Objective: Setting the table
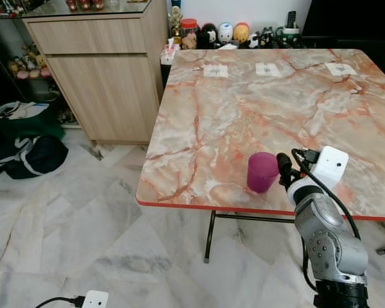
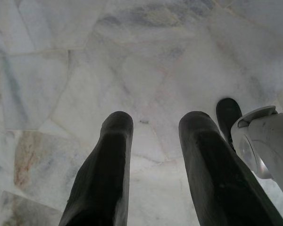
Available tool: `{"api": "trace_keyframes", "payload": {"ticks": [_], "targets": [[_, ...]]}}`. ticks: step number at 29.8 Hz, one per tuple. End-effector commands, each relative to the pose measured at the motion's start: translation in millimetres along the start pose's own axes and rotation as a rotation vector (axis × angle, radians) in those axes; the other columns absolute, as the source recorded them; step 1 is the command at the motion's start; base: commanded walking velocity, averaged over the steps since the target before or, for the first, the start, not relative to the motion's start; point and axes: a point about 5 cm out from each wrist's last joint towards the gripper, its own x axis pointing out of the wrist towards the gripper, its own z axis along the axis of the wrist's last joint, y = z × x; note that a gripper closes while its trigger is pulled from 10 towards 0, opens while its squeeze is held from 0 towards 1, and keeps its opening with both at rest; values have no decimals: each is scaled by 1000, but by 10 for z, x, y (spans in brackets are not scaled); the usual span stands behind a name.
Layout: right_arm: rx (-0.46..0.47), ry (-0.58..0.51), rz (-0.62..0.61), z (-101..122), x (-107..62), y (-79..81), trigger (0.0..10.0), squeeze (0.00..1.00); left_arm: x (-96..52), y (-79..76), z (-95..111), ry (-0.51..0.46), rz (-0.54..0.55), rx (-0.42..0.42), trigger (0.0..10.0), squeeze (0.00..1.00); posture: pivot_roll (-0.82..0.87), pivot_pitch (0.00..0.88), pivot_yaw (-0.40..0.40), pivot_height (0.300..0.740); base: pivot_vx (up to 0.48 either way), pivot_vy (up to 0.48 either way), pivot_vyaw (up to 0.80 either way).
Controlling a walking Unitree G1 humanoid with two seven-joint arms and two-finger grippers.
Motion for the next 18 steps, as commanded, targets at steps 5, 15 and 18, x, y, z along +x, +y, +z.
{"api": "trace_keyframes", "payload": {"ticks": [5, 15, 18], "targets": [[5, 43, 8, -33, 61, 3, 10000, 0, -23, 32, -86, 29, 4, 5, 10000, 0, -48, 90, 41, 740, 0, 0, 0], [4, 49, 51, -4, 97, 56, 10000, 0, -25, 39, -92, 30, 6, 5, 10000, 0, -45, 91, 43, 740, 0, 0, 0], [2, 55, 63, -10, 101, 78, 10000, 0, -26, 39, -95, 31, 5, 7, 10000, 0, -47, 88, 43, 740, 0, 0, 0]]}}
